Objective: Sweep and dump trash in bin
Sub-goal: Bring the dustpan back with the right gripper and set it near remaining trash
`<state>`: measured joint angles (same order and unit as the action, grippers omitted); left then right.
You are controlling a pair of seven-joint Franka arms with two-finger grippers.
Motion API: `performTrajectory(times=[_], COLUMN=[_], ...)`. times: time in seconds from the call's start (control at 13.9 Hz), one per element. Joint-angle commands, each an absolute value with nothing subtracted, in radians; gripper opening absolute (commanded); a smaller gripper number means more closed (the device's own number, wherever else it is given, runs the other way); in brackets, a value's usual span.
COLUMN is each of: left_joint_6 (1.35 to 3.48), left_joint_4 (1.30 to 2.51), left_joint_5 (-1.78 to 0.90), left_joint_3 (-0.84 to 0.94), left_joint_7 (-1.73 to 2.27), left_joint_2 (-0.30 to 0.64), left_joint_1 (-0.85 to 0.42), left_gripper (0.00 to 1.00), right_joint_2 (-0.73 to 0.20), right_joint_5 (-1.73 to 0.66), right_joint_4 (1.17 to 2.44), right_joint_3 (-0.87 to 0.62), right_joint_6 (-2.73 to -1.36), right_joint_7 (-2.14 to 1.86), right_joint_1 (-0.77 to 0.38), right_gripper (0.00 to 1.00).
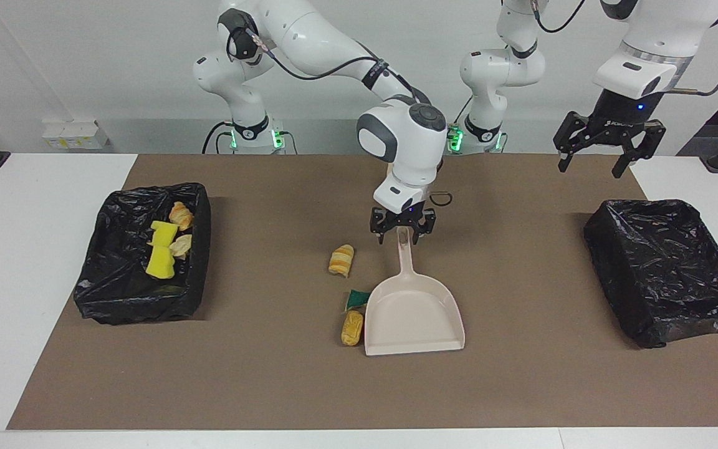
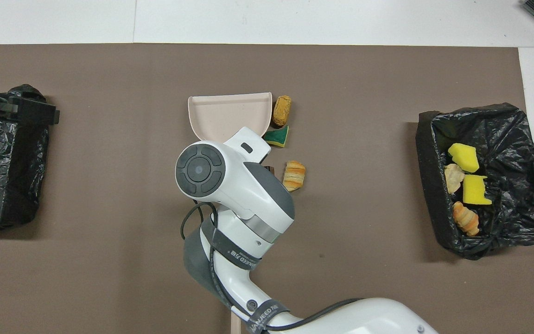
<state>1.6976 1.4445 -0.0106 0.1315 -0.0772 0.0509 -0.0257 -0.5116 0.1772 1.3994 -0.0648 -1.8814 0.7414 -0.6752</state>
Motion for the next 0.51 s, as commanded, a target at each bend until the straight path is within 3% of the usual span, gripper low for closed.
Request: performTrajectory(times=[0.0,0.43], left_joint_6=[1.770,1.934], left_joint_4=[1.448,1.534], left_joint_5=[-0.015,-0.015], left_joint_3=[0.132,0.132], left_joint_7=[-0.068,0.142], left_joint_2=[0.121,0.222], left_joint_1=[-0.078,-0.231], left_gripper=[1.00,1.00], right_joint_2=[-0.386,-0.077], right_joint_5=[0.051,-0.037], right_joint_4=[1.541,2.030], right_joint_3=[-0.074,-0.075], right_joint_6=[-1.879,-2.129], right_joint_7=[0.730,0.902], right_joint_1=[-0.693,-0.801], right_gripper=[1.00,1.00])
